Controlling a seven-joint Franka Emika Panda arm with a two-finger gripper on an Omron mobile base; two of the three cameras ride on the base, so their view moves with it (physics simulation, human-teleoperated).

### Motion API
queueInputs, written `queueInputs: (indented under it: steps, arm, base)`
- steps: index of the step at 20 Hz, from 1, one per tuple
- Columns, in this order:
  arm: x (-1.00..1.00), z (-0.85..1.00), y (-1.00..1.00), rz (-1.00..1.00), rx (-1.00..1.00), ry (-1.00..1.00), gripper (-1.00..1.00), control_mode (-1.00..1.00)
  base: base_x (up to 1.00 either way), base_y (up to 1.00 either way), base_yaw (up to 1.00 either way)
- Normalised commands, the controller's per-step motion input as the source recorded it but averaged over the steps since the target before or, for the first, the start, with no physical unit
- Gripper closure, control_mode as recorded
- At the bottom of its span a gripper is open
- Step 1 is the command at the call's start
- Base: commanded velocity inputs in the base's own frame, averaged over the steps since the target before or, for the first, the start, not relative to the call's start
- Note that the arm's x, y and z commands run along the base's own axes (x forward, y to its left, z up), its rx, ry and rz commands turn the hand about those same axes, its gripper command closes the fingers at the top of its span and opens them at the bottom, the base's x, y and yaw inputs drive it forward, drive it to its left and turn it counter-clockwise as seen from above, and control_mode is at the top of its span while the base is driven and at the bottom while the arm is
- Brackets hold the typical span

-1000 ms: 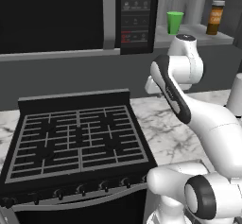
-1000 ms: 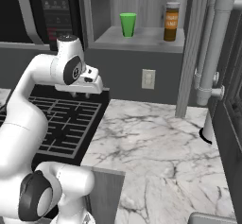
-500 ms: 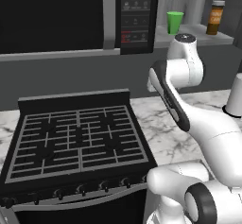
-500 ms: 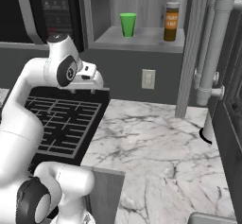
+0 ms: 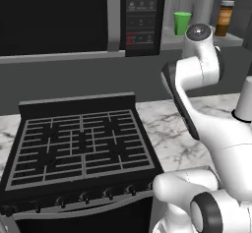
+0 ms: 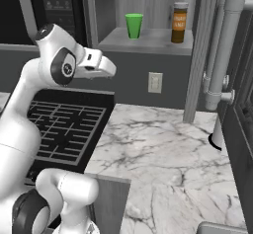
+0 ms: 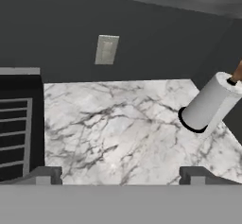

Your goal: Take the cinnamon bottle from the cabinet and place it on the dining table, next to the plate with the cupcake. Then take the chocolate from the dining counter and place it on the cupcake plate.

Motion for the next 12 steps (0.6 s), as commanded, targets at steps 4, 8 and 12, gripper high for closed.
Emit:
queueInputs:
  steps: [4,8,12]
  arm:
    - [0.01,0.51,-0.33,-0.02,0.0,-0.16,-1.0,-1.0]
    - [0.13,0.74,-0.28,-0.08,0.0,-0.09,-1.0,-1.0]
    - [0.01,0.87,-0.29,-0.06,0.03,-0.19,-1.0,-1.0]
  base:
    - [0.0,0.0,0.0]
    - [0.0,0.0,0.0]
    - [0.0,0.0,0.0]
